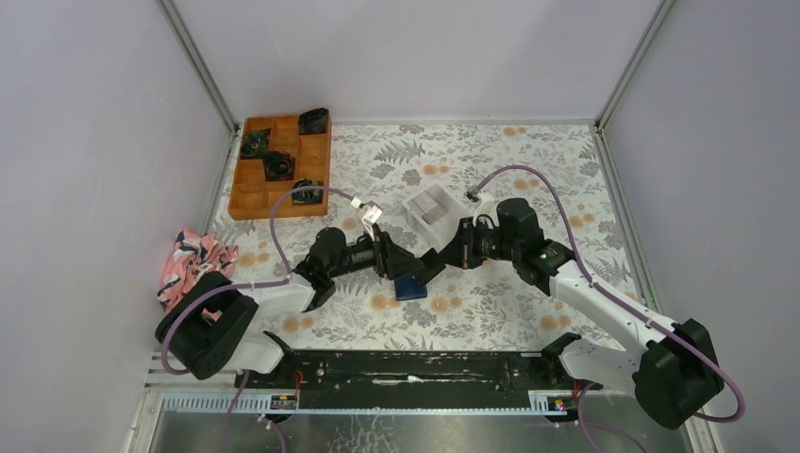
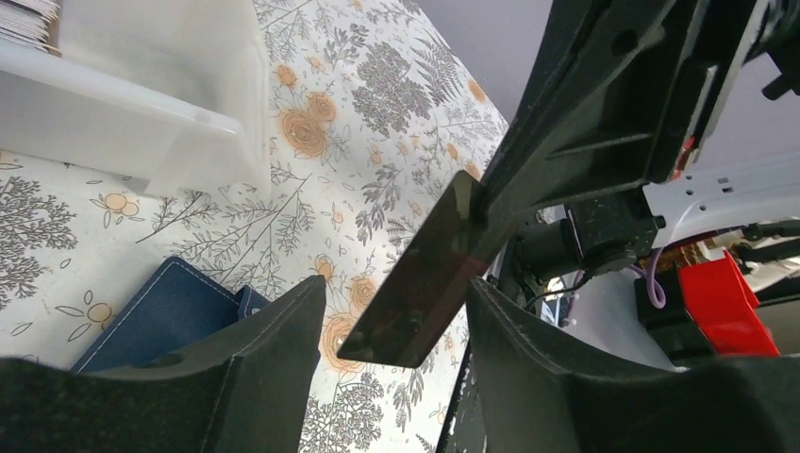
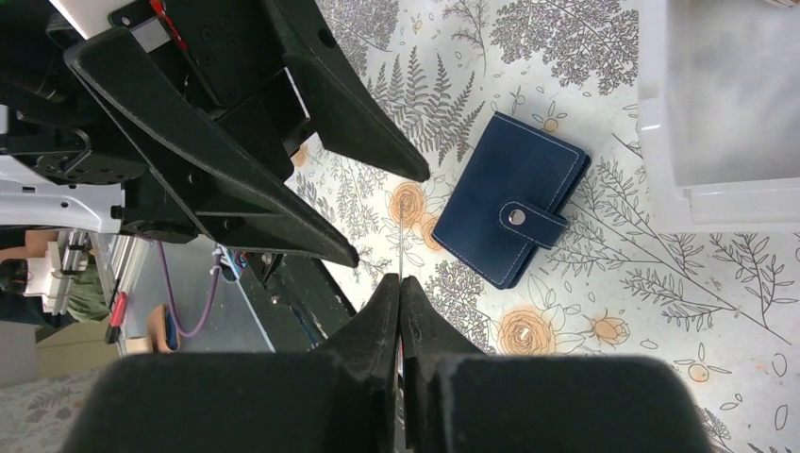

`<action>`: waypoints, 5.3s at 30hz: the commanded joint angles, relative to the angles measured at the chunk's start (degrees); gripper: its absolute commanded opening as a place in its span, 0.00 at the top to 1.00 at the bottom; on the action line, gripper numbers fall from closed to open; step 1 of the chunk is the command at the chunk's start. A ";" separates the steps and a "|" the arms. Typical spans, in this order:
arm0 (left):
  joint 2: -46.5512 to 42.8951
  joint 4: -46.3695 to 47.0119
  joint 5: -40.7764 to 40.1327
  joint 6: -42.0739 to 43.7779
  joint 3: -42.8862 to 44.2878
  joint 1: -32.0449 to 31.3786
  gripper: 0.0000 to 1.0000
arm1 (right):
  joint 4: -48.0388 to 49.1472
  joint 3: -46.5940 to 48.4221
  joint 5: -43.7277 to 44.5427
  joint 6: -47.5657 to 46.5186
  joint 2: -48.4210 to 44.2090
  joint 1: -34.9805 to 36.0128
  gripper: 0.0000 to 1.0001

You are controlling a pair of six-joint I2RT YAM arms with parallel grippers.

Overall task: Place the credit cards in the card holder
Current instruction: Pick up the credit card from the storage box, then open the card holder at the center of the board.

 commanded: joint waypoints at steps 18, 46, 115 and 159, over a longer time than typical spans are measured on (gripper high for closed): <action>14.19 21.38 16.92 -9.70 2.23 2.13 0.64 | 10.65 -0.52 -11.23 2.93 6.91 -4.70 1.00; 12.96 38.51 -6.23 -25.25 -10.17 2.27 1.00 | 21.91 -8.29 -2.42 8.05 1.03 -5.89 0.53; -6.95 -16.51 -48.89 -16.35 -9.55 -10.22 0.65 | -16.82 22.20 35.89 -1.87 26.05 21.20 1.00; -0.03 -25.99 -53.78 -14.05 -3.96 -14.92 0.73 | -14.70 14.27 25.33 0.58 23.58 9.70 1.00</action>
